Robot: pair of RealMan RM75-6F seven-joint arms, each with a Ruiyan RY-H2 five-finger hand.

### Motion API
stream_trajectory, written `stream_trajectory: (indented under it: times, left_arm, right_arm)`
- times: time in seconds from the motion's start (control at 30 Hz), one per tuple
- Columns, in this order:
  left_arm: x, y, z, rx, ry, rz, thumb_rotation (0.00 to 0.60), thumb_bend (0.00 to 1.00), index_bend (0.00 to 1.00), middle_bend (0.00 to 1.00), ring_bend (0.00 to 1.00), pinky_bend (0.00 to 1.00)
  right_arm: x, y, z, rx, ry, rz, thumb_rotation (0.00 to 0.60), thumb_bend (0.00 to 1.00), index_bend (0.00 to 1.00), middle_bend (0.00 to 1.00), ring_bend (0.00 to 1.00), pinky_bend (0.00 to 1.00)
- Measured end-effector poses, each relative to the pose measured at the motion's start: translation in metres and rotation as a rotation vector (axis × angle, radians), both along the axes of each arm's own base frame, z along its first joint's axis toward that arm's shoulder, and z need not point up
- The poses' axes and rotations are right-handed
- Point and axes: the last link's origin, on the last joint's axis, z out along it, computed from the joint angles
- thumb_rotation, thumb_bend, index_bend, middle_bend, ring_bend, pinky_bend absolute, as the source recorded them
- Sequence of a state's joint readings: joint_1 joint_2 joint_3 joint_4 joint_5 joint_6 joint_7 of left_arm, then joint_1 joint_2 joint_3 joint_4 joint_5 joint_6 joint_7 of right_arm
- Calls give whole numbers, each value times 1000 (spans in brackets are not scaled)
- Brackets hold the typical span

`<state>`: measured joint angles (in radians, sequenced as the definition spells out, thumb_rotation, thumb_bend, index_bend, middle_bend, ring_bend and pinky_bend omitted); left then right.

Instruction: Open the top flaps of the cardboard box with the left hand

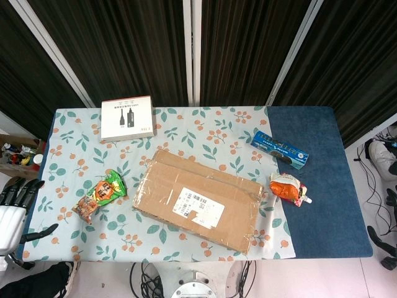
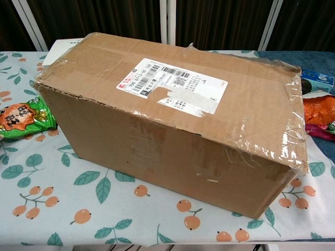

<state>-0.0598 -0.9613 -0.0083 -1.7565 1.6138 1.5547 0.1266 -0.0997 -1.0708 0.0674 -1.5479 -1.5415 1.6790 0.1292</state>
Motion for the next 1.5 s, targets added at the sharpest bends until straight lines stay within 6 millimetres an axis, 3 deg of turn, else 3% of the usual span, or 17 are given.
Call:
stream_trajectory:
  times: [0.37,0.57,0.77,1.03,1.3,1.5]
  left_arm:
    - [5,1,0,-20,-43,-28,409,79,116,117,80,168]
    - [26,12,4,-34,-69,-109,411,61,116,118,80,169]
    - [72,39,6,-87,-135,-235,467,18,122,145,81,170]
    - [145,96,-13,-244,-221,-335,473,17,171,190,85,171]
    - [210,150,-66,-463,-248,-343,460,0,169,201,88,170]
    - [237,179,-106,-568,-269,-304,438,0,169,258,88,170]
  right_arm:
    - [-1,2,-1,6,-1,-6,600,176,0,0,0,0]
    - [0,3,2,-7,-3,5,600,176,0,0,0,0]
    - [1,1,0,-3,-10,9,600,180,0,0,0,0]
    - [3,-5,0,-12,-11,23,600,182,0,0,0,0]
    - [1,-4,4,-32,-10,24,600,183,0,0,0,0]
    - [-2,-5,9,-42,-14,15,600,183,0,0,0,0]
